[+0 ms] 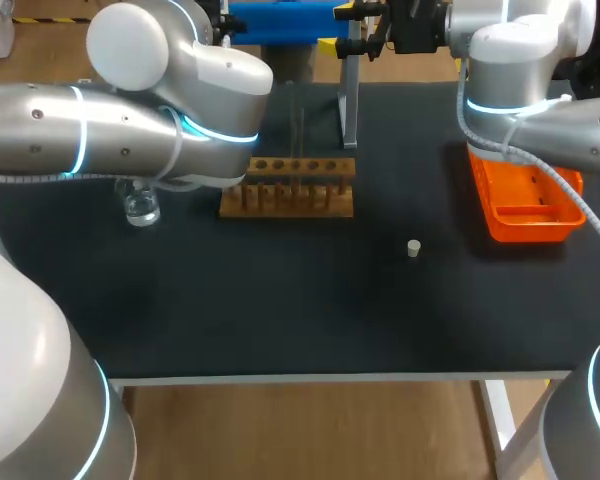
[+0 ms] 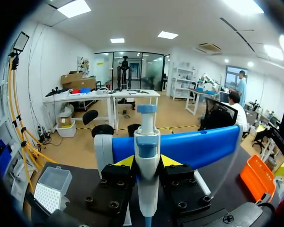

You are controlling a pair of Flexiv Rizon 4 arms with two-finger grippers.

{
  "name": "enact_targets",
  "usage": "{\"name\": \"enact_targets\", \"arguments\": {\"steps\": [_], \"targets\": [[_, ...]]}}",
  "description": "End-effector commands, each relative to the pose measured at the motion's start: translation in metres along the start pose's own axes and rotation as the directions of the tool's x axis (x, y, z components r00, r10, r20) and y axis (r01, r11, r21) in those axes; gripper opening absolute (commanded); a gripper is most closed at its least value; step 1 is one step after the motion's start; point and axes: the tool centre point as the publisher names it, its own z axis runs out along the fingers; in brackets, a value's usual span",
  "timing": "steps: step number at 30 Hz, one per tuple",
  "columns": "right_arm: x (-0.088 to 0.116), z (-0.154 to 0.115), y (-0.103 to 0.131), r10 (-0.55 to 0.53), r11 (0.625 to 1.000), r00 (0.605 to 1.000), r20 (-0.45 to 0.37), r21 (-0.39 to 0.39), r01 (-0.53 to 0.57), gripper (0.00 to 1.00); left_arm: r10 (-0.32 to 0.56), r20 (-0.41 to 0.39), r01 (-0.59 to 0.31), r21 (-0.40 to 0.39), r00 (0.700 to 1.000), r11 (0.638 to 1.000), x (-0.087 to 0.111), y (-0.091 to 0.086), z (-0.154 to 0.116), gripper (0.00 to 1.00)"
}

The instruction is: Invert the test tube, pick up the pipette, mount the tip to pipette, aspirate from beaker and dispense into the tube, eject the tip, return the pipette, and cap with the stopper.

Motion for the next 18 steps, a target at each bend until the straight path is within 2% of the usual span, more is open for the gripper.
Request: {"name": "enact_targets", "arguments": {"steps": [1, 12, 13, 14, 15, 16, 17, 18], "targets": [[-0.0003, -0.0007, 0.0003, 0.0, 1.0, 1.0, -0.001, 0.002, 0.0, 1.0, -0.002, -0.002, 0.002, -0.005, 1.0, 1.0, -0.0007, -0.0006, 0.0037, 0.0], [-0.0003, -0.0007, 0.0003, 0.0, 1.0, 1.0, -0.001, 0.002, 0.0, 1.0, -0.015, -0.002, 0.015, -0.022, 1.0, 1.0, -0.0008, 0.0047, 0.008, 0.0], [-0.0003, -0.0007, 0.0003, 0.0, 1.0, 1.0, -0.001, 0.002, 0.0, 1.0, -0.016, -0.002, 0.016, -0.026, 1.0, 1.0, -0.0007, 0.0055, 0.0085, 0.03], [-0.0003, -0.0007, 0.0003, 0.0, 1.0, 1.0, -0.001, 0.002, 0.0, 1.0, -0.022, -0.003, 0.021, -0.028, 1.0, 0.999, -0.0006, 0.0063, 0.0089, 0.28], [-0.0003, -0.0007, 0.0003, 0.0, 1.0, 1.0, -0.001, 0.002, 0.0, 1.0, -0.024, -0.004, 0.024, -0.028, 1.0, 0.999, -0.0006, 0.0067, 0.0091, 0.45], [-0.0003, -0.0007, 0.0003, 0.0, 1.0, 1.0, -0.001, 0.002, 0.0, 1.0, -0.026, -0.005, 0.026, -0.028, 1.0, 0.999, -0.0005, 0.0071, 0.0093, 0.79], [-0.0003, -0.0007, 0.0003, 0.0, 1.0, 1.0, -0.001, 0.002, 0.0, 1.0, -0.026, -0.005, 0.026, -0.028, 1.0, 0.999, -0.0005, 0.0072, 0.0094, 0.99], [-0.0003, -0.0007, 0.0003, 0.0, 1.0, 1.0, -0.001, 0.002, 0.0, 1.0, -0.029, -0.006, 0.029, -0.029, 1.0, 0.999, -0.0004, 0.0072, 0.0094, 1.0]]}}
